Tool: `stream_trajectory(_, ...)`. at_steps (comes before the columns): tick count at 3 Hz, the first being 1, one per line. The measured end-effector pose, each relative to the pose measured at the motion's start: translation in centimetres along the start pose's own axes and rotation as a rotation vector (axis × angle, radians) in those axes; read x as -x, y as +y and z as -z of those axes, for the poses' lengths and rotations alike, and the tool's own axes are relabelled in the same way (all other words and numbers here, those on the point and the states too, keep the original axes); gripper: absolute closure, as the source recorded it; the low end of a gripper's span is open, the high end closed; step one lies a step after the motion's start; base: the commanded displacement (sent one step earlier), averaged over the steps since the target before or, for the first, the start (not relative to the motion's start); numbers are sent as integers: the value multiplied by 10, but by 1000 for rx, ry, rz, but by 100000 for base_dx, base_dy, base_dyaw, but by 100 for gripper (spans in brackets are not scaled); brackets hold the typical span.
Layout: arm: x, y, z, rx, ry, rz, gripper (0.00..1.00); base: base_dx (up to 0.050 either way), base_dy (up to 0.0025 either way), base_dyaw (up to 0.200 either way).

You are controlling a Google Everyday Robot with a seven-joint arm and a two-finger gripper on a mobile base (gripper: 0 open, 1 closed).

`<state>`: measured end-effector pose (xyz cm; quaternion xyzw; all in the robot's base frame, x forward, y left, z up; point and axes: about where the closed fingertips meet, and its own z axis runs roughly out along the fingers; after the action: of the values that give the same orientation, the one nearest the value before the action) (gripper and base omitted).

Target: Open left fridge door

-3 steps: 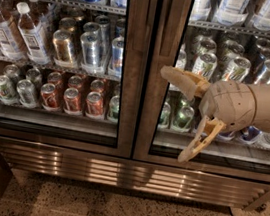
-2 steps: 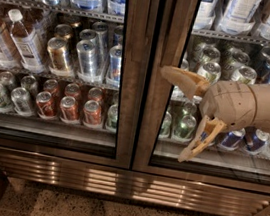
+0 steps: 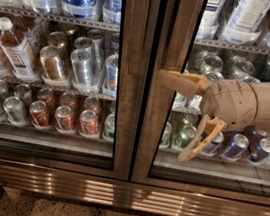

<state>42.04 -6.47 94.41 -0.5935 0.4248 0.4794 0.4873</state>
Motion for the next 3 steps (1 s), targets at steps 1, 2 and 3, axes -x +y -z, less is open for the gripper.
stream_trajectory(1, 30, 7, 0, -9, 23, 44, 0, 0, 0, 0)
stream_trajectory(2, 64, 16, -5, -12, 54, 95, 0, 0, 0, 0)
stream_trajectory(3, 64, 16, -5, -12, 54, 95, 0, 0, 0, 0)
